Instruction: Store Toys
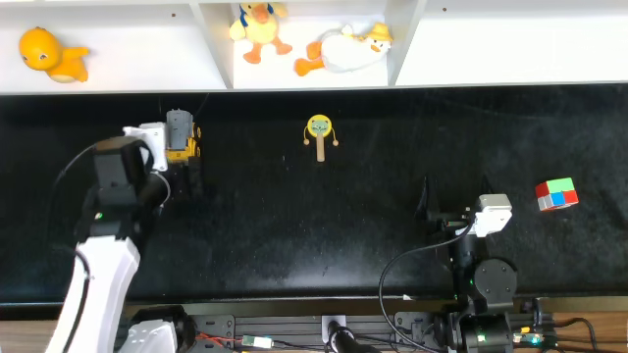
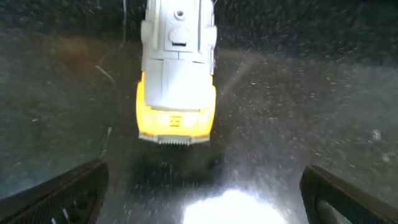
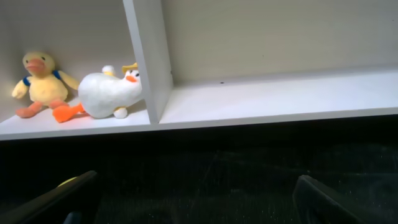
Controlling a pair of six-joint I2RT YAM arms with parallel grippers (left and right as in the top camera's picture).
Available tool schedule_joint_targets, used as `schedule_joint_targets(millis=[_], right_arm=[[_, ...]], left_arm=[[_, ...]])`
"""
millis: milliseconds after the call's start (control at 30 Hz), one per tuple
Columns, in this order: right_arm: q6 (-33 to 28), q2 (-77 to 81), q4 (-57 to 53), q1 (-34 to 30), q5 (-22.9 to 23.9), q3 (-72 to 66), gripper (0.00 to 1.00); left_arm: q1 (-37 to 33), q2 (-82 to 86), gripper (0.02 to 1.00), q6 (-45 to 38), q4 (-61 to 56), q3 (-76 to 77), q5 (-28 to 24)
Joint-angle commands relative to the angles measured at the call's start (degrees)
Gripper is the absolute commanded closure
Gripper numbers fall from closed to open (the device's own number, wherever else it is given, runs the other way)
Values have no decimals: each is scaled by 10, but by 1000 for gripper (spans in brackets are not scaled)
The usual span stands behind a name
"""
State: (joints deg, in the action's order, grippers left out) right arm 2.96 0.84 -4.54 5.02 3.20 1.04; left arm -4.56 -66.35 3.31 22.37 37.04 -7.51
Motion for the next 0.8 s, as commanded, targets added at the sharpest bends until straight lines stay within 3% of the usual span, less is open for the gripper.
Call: schedule_joint_targets(millis=[33,633,800], right_arm=[[3,-6,3,1,-3,-8,1],[3,-6,3,1,-3,-8,5],[3,-6,3,1,-3,-8,7]], left_arm=[[2,-46,20,18,-29,7,3],[2,-141,29,-61,-62,62,66],[2,-148,108,-66,-82,62,66]])
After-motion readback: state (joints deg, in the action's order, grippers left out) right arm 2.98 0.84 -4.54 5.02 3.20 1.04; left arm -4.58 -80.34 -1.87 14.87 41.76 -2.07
